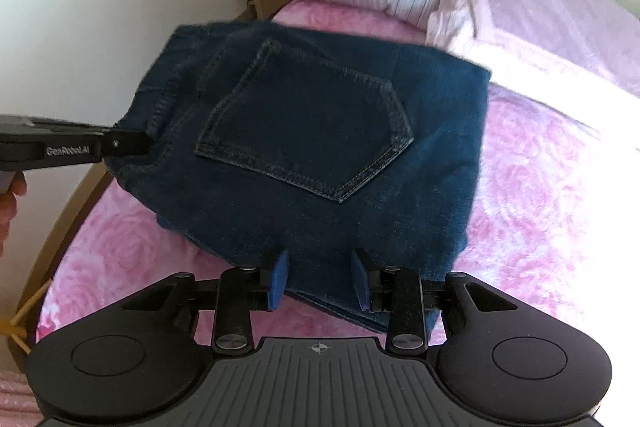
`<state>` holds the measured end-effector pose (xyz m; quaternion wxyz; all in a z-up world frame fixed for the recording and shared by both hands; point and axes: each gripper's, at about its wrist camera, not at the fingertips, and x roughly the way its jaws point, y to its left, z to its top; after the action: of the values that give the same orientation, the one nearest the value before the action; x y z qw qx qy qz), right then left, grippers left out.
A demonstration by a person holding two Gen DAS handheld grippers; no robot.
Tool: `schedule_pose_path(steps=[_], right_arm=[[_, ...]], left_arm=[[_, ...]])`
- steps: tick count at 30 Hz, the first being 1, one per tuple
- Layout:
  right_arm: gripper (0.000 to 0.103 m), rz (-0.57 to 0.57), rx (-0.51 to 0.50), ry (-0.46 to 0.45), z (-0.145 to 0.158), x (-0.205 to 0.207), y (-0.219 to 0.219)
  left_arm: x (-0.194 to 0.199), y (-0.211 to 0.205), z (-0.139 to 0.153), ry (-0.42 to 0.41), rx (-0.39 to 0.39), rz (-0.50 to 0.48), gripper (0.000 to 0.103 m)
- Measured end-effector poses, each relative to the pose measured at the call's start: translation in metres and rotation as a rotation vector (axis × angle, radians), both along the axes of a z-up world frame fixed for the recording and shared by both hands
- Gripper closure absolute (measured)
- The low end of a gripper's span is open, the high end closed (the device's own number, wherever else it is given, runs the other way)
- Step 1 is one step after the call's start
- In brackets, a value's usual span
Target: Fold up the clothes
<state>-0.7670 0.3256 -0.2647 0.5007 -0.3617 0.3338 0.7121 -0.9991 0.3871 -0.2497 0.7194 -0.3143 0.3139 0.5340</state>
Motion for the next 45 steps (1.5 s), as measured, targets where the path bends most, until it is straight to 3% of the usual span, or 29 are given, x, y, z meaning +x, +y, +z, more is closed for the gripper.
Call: schedule_pose_path(steps=[3, 7, 10, 13, 17, 24, 31, 35, 45], right_arm=[[0.068, -0.012, -0.012, -0.004, -0.001, 0.003, -0.006], [0.068, -0.019, -0.044, -0.021, -0.009, 0.004, -0.012], [0.068, -0.018, -0.016, -0.034, 0.005, -0.001, -0.015], [0.068, -0.050, -0.009, 0.031, 0.025, 0.004, -0.025], [0.068, -0.086, -0.072, 0.069, 0.045, 0.008, -0.042], [0.068, -0.089, -0.067, 0.068, 0.082, 0.011, -0.089], [0.067, -0.059, -0.014, 0.035, 0.118, 0.041, -0.149], [0.067, -0.067, 0.009, 0.004, 0.135, 0.065, -0.184], [0.067, -0.049, 0.069, -0.027, 0.159, 0.103, -0.261]], left_arm=[[0.004, -0.014, 0.010, 0.005, 0.031, -0.008, 0.099], [0.008, -0.014, -0.003, 0.051, -0.009, 0.005, 0.099], [0.016, -0.020, 0.016, 0.075, 0.012, 0.016, 0.098], [0.023, -0.037, 0.042, 0.099, -0.008, 0.035, 0.096], [0.029, -0.070, 0.073, 0.087, -0.028, 0.123, 0.078], [0.057, -0.137, 0.120, 0.078, 0.005, 0.162, 0.066], [0.096, -0.203, 0.158, 0.090, 0.075, 0.189, 0.063], [0.119, -0.240, 0.175, 0.096, 0.098, 0.200, 0.056], [0.167, -0.327, 0.191, 0.143, 0.125, 0.285, 0.051]])
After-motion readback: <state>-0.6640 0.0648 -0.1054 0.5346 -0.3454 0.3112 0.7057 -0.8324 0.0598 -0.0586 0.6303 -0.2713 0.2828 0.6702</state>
